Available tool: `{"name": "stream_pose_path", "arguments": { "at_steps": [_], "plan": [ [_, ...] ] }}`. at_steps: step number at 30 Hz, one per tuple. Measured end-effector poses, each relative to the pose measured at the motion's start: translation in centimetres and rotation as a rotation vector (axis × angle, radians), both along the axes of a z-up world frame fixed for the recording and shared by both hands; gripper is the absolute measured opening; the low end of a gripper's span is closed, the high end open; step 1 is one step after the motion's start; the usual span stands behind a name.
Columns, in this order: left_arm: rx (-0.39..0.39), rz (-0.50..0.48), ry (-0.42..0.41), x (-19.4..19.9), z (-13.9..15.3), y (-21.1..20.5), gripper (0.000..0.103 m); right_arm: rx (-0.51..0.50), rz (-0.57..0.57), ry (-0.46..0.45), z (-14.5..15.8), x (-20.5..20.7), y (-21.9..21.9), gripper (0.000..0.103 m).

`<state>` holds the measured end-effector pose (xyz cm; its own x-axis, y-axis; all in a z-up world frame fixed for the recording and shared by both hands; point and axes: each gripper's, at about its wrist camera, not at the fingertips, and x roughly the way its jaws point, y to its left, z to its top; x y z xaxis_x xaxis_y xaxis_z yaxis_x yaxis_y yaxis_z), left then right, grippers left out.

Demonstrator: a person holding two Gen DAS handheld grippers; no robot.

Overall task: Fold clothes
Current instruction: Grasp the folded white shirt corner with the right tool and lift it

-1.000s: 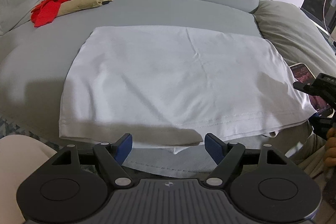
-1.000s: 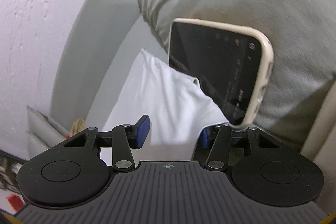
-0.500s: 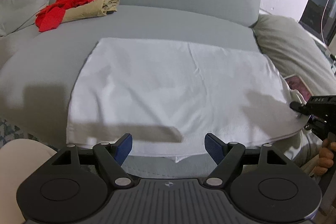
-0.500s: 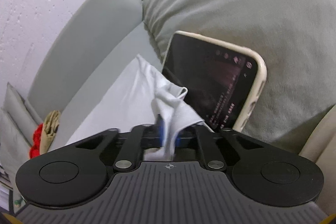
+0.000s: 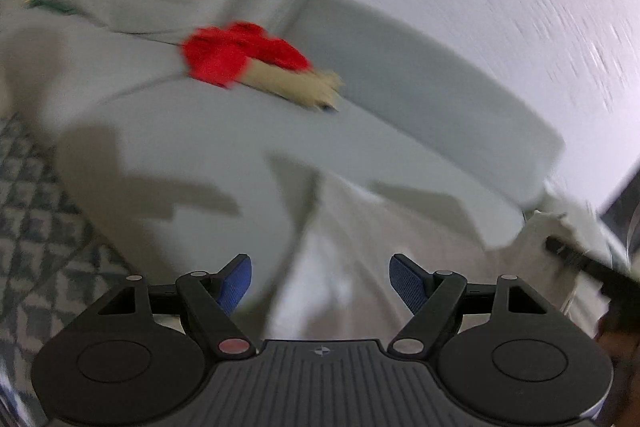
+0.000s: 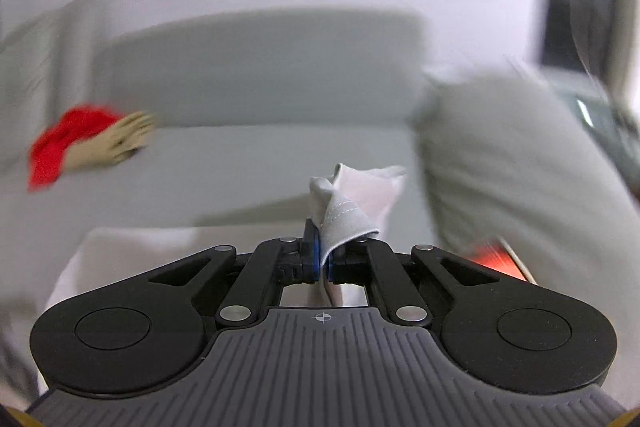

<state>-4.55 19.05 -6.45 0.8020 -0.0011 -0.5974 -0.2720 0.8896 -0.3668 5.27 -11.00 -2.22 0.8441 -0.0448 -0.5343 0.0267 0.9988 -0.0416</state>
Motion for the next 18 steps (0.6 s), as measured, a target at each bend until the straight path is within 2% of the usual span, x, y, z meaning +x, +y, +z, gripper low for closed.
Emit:
{"name": "stream_pose_path", "arguments": {
  "at_steps": [1,5,7,9,11,14,18],
  "plan": [
    [-0.015,0.033,-0.009,-0.5,0.2,1.2,0.076,-0.045,0.065,-0.009,0.2,0.0,2.7,0.003],
    [-0.062,0.130,-0.003,-2.4,0.2,5.2,0.076,-0.103,0.294,0.081,-2.1,-0.3,11.8,0.003],
    [-0.077,0.148,0.011,-3.0,-0.2,6.2,0.076,-0.092,0.367,0.202,-4.9,-0.2,15.2,0.003],
    [-0.089,0.154,0.021,-3.4,-0.6,6.7,0.076,-0.107,0.366,0.277,-7.0,-0.2,17.0,0.003],
    [-0.100,0.151,0.028,-3.5,-1.0,7.1,0.076,-0.120,0.347,0.290,-7.8,-0.5,17.8,0.003],
    [-0.124,0.141,0.030,-3.1,-1.4,7.4,0.076,-0.094,0.315,0.271,-6.5,-0.7,17.6,0.003],
    [-0.140,0.119,0.028,-2.9,-1.8,7.3,0.076,-0.009,0.309,0.210,-3.3,-1.8,17.3,0.002]
  ]
}}
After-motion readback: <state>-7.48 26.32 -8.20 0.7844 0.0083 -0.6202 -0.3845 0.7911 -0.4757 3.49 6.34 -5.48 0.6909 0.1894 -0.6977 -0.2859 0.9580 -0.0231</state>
